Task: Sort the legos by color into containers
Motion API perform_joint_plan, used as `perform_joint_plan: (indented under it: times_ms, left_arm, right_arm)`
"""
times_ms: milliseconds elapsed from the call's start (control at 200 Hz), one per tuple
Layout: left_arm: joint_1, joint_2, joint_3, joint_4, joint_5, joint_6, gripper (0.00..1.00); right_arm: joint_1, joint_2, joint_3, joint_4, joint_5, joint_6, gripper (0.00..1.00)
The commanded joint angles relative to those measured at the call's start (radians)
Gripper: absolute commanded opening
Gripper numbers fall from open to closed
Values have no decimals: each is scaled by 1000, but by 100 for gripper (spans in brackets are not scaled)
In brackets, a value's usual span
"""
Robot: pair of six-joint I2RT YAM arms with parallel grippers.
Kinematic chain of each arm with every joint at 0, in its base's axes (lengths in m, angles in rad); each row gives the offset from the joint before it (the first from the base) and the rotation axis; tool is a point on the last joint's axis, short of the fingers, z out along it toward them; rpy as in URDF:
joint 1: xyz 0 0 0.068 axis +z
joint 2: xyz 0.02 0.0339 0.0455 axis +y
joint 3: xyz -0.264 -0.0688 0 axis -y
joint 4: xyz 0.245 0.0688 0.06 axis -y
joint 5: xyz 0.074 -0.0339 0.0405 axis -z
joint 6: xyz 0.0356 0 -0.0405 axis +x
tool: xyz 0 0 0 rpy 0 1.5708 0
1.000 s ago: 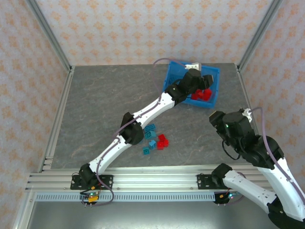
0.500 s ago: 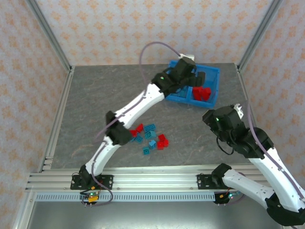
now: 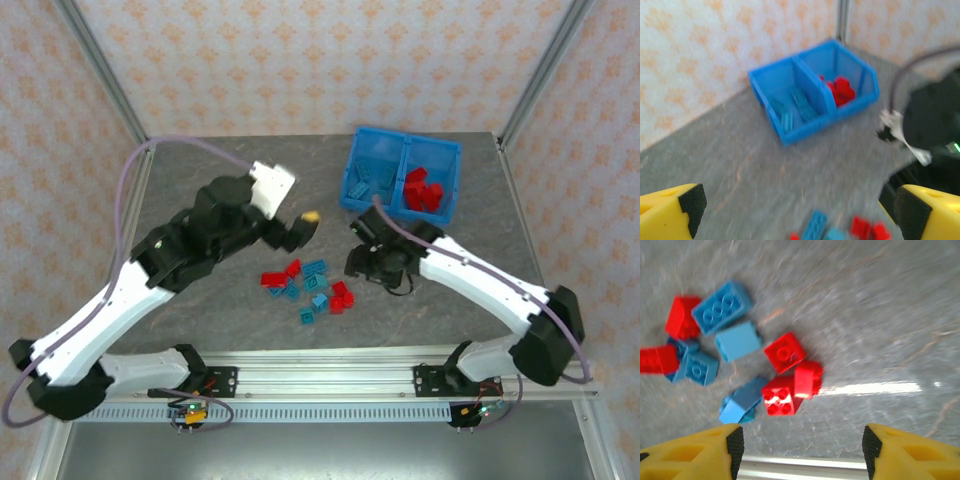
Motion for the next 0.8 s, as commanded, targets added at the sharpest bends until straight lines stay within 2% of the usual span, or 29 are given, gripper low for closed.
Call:
perform_joint_plan:
  times_ms: [0, 65, 145, 185, 400, 636, 796]
  left_arm:
    - [1, -178, -99, -126, 67, 136, 100]
    - [2, -287, -149, -216, 90, 217, 100]
    - [1, -392, -206, -409, 280, 500, 100]
    - [2, -434, -238, -481, 334, 576, 100]
    - [2, -561, -356, -582, 401, 668, 100]
    - [0, -556, -416, -506, 416, 673, 100]
    - [1, -520, -434, -448, 431, 693, 100]
  right_arm:
    - [77, 84, 63, 63, -84, -70, 66]
    - [127, 158, 110, 50, -91, -125, 66]
    - [176, 254, 188, 9, -89, -224, 66]
    - [194, 299, 226, -17, -76, -273, 67]
    - [227, 466, 381, -146, 68, -429, 67]
    - [244, 552, 412, -183, 113, -477, 67]
    - [244, 585, 405, -187, 121, -492, 56]
